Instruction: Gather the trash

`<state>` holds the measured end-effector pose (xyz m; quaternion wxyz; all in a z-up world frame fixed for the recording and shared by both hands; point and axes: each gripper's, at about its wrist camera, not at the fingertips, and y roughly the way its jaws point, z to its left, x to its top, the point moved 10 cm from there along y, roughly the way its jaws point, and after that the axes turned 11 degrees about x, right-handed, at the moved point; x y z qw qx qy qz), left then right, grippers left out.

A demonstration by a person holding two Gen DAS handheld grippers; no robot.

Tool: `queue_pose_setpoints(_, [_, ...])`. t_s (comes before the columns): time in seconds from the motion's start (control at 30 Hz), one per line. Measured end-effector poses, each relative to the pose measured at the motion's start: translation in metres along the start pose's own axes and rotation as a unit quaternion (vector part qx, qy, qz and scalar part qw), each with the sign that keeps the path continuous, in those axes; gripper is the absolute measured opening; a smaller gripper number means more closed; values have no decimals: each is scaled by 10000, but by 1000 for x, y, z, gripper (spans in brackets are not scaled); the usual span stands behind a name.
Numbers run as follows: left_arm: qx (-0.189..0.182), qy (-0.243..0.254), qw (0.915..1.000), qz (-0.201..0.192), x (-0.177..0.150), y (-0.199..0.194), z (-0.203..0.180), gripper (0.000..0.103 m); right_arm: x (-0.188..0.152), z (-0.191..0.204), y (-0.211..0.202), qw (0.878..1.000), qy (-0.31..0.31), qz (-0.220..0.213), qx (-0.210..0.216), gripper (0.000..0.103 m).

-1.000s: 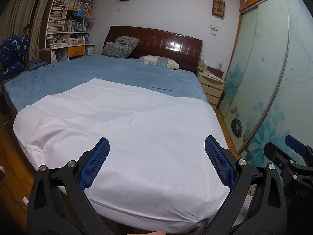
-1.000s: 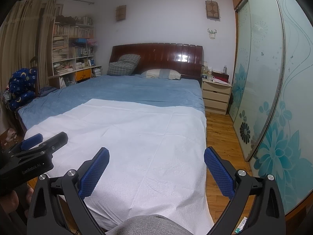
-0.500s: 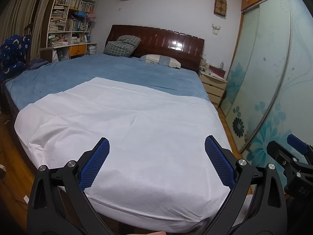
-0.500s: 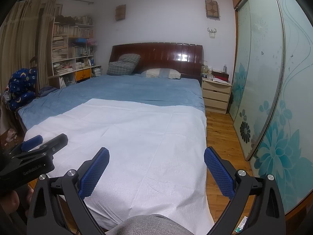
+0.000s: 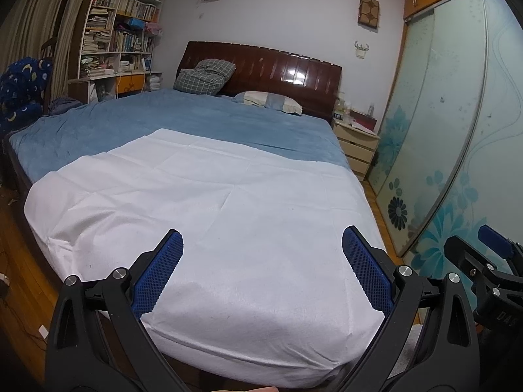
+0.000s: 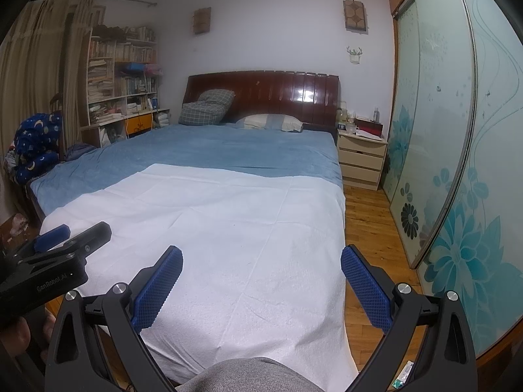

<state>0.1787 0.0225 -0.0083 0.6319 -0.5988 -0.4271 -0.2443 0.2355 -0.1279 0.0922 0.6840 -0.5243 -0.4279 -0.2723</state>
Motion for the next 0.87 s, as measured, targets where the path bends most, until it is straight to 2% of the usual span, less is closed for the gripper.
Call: queue_pose_setpoints(0.87, [85,-42,9999,46,-2,3,4,97,3,-4,2,10000,30,32,8,96])
